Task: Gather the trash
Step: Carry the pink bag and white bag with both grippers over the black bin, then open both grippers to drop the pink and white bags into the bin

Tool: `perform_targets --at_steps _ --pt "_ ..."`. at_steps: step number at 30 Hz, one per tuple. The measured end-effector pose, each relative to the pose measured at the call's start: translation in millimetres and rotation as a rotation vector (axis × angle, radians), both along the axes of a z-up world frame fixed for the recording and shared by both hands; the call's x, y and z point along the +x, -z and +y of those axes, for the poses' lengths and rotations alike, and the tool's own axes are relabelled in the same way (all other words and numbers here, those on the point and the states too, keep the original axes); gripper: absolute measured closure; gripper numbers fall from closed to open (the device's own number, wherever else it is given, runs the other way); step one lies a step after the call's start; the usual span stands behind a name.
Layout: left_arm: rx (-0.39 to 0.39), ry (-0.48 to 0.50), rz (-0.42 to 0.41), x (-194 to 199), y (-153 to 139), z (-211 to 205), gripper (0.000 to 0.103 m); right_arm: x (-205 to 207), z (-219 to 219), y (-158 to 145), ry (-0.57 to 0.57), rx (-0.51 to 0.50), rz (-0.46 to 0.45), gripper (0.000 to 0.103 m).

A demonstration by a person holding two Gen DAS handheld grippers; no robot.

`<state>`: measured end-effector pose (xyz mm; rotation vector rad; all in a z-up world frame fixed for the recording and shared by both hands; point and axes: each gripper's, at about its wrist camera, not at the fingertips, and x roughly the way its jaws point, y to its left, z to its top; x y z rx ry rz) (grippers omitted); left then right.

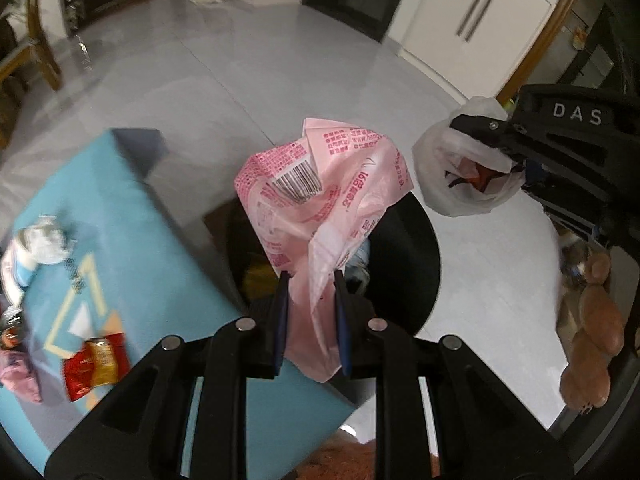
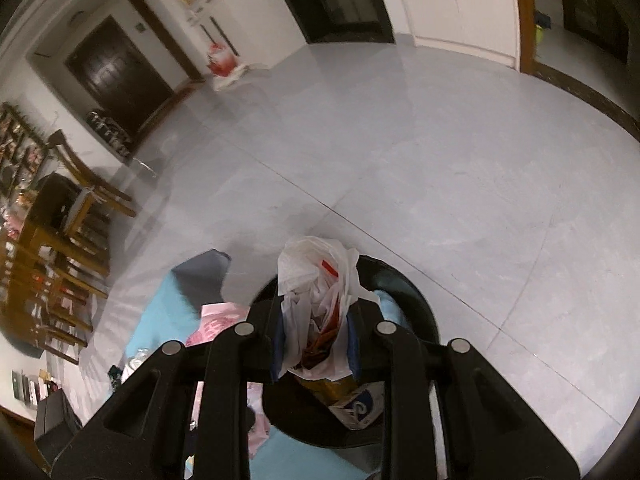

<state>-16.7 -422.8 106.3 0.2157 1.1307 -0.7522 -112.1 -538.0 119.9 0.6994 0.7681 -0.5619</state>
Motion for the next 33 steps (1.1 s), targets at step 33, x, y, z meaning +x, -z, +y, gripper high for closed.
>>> perform_targets --at_steps 33 --pt "0.056 -0.048 0.225 59.7 67.8 -17.8 0.080 36.8 -14.3 63.0 -0.047 0.124 0.203 0.076"
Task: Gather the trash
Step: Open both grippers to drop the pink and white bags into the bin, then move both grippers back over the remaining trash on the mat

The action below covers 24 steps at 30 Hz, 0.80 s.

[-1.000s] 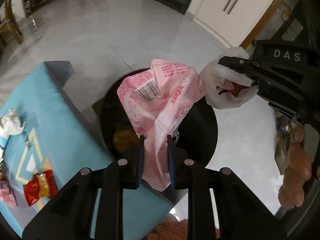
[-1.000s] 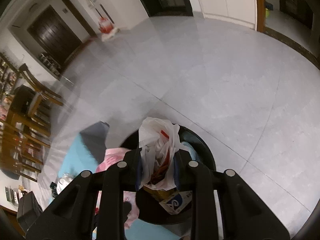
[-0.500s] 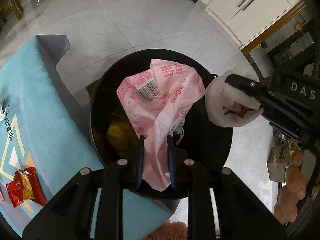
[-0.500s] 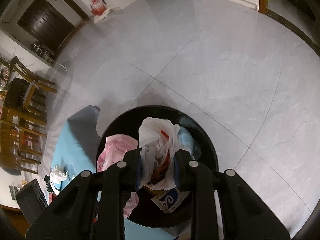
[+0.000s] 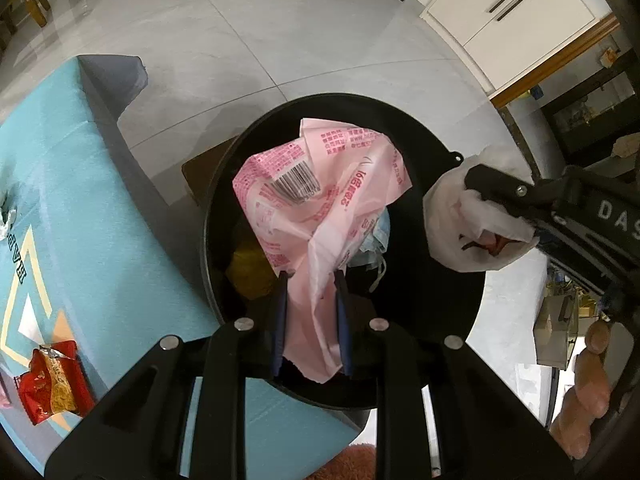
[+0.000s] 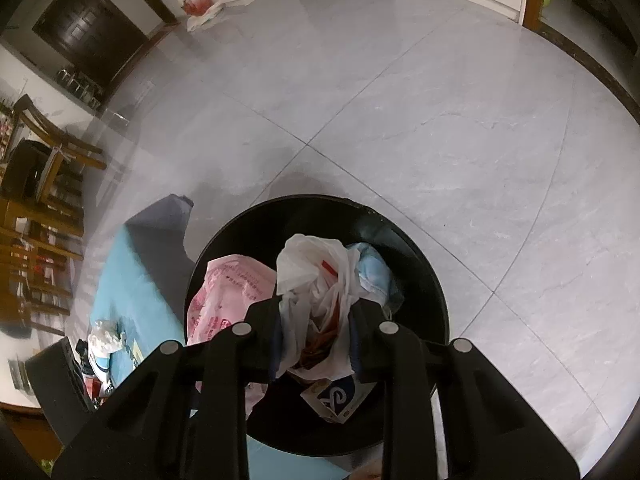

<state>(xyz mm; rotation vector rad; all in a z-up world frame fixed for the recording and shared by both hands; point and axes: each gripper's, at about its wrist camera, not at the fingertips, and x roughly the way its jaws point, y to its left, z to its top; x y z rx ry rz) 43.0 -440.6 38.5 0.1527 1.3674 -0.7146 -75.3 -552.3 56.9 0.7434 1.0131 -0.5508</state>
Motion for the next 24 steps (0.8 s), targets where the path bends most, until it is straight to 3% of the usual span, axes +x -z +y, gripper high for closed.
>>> perform_targets --at_steps 16,18,24 --pt "-0.059 0.023 0.026 -15.5 -4.3 -5.6 0.075 8.1 9.9 -2.1 -0.011 -0.058 0.051 0.074" --pt "-0.056 0.019 0.017 -18.9 -7.3 -3.2 0.062 7.5 11.7 -5.1 -0.015 -0.067 0.045 0.073" --pt "-0.101 0.006 -0.030 -32.7 -36.2 20.8 0.021 6.4 19.8 -16.5 0.001 -0.100 0.039 0.036"
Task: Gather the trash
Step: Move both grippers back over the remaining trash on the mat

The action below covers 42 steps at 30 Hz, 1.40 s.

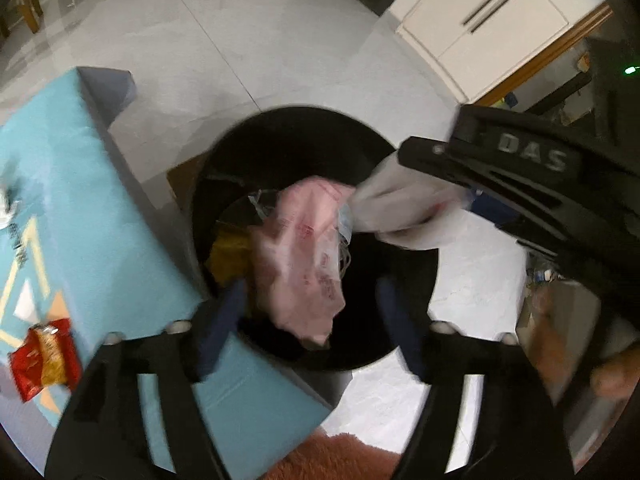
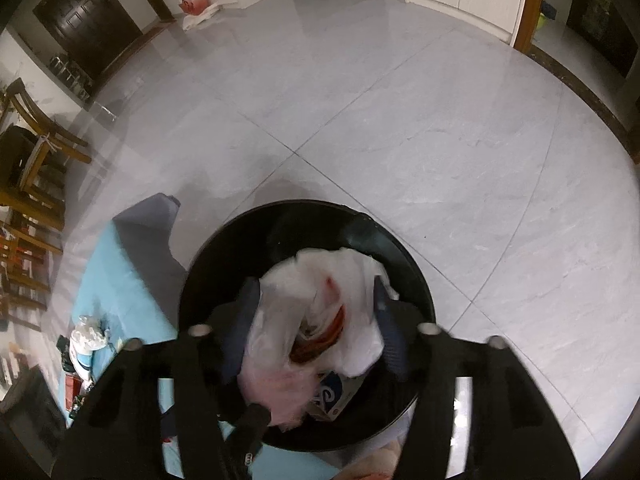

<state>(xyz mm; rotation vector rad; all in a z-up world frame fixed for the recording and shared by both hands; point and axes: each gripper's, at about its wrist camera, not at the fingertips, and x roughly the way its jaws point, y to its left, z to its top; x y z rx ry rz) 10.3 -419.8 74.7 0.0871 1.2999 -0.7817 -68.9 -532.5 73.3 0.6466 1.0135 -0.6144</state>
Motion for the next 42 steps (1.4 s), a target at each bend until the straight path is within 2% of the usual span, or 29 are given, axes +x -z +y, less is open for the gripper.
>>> perform_targets --at_steps 1,3,4,5,8,13,15,18,20,24,26,29,32,39,42 --pt "-0.009 -0.010 -0.014 -1.4 -7.6 6.8 0.020 -0.2 2.5 -3.0 0.001 -0.002 -0.009 0.030" --pt "-0.046 -0.051 -0.058 -7.8 -30.4 30.5 0.014 1.3 13.1 -15.9 0.004 -0.037 -0.036 0.026" --pt "-0.062 -0.070 -0.068 -9.7 -36.9 39.1 0.007 2.2 19.1 -22.5 -0.002 -0.058 -0.054 0.020" --pt "-0.096 -0.114 -0.089 -13.4 -48.5 56.2 0.005 2.8 24.7 -28.3 -0.009 -0.077 -0.071 0.015" --pt "-0.114 -0.214 -0.147 -20.7 -71.3 96.5 0.003 5.0 52.7 -47.1 -0.032 -0.152 -0.130 0.008" --pt "-0.113 -0.335 -0.220 -23.3 -100.3 171.5 0.003 27.1 114.9 -61.9 -0.176 -0.260 -0.185 0.007" --pt "-0.095 -0.404 -0.280 -25.3 -111.0 206.3 0.003 36.7 138.8 -66.0 -0.242 -0.277 -0.221 0.007" --pt "-0.066 -0.549 -0.397 -27.7 -125.0 258.1 0.003 49.0 172.7 -71.5 -0.372 -0.323 -0.269 0.006" --pt "-0.060 -0.654 -0.447 -30.2 -128.4 292.9 0.003 52.3 192.1 -71.6 -0.452 -0.346 -0.297 0.005" --pt "-0.079 -0.778 -0.417 -23.9 -123.1 351.9 0.003 59.4 221.1 -67.9 -0.519 -0.310 -0.327 0.005" --pt "-0.072 -0.842 -0.434 -20.3 -120.5 376.7 0.003 62.8 231.8 -65.2 -0.551 -0.285 -0.345 0.005" --pt "-0.032 -0.928 -0.444 -18.4 -108.9 404.2 0.003 66.6 248.6 -60.1 -0.597 -0.321 -0.345 0.005" --pt "0.019 -0.940 -0.408 -15.7 -96.6 429.7 0.003 69.6 268.6 -55.3 -0.628 -0.381 -0.320 0.005" --pt "0.012 -0.991 -0.384 -14.7 -88.5 460.8 0.003 80.1 305.6 -33.5 -0.719 -0.498 -0.234 0.005" --pt "0.001 -0.977 -0.350 -12.3 -81.8 460.7 0.003 83.4 317.4 -26.5 -0.750 -0.504 -0.205 0.005"
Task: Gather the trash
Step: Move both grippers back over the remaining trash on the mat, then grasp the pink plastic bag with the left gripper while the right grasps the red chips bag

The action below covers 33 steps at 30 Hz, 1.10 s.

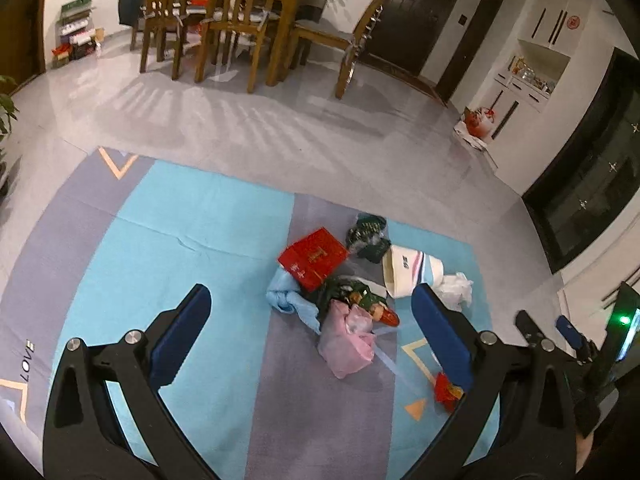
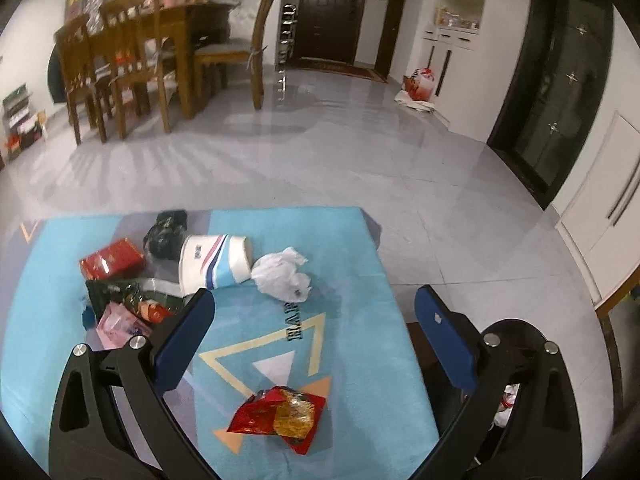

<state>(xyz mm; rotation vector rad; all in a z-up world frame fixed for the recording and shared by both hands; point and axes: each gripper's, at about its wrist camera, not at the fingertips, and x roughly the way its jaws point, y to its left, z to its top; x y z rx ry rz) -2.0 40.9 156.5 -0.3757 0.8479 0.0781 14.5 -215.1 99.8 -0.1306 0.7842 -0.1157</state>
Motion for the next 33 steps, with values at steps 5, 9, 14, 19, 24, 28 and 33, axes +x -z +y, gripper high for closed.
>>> perform_targets --at_steps 5,9,14,19,24,28,33 --pt "0.010 0.054 0.071 8.3 13.6 -13.1 0.003 6.9 9.1 13.8 -0.015 0.090 0.106 0.005" --pt "-0.070 0.128 0.172 16.7 35.0 -29.4 0.003 11.1 6.6 27.6 -0.009 0.179 0.214 0.005" --pt "-0.061 0.158 0.236 26.8 59.9 -52.6 0.003 12.6 -4.9 41.3 0.040 0.256 0.301 0.005" --pt "-0.071 0.153 0.310 40.1 90.1 -63.8 0.004 11.9 -25.3 61.8 0.097 0.334 0.425 0.005" --pt "-0.041 0.133 0.329 49.1 106.0 -66.0 0.014 7.1 -38.4 85.6 0.126 0.358 0.533 0.005" --pt "-0.068 0.129 0.351 54.7 117.1 -70.6 0.029 2.1 -39.5 94.0 0.117 0.355 0.564 0.005" --pt "-0.043 0.151 0.373 60.2 130.3 -84.8 0.034 0.0 -37.1 104.9 0.094 0.339 0.603 0.017"
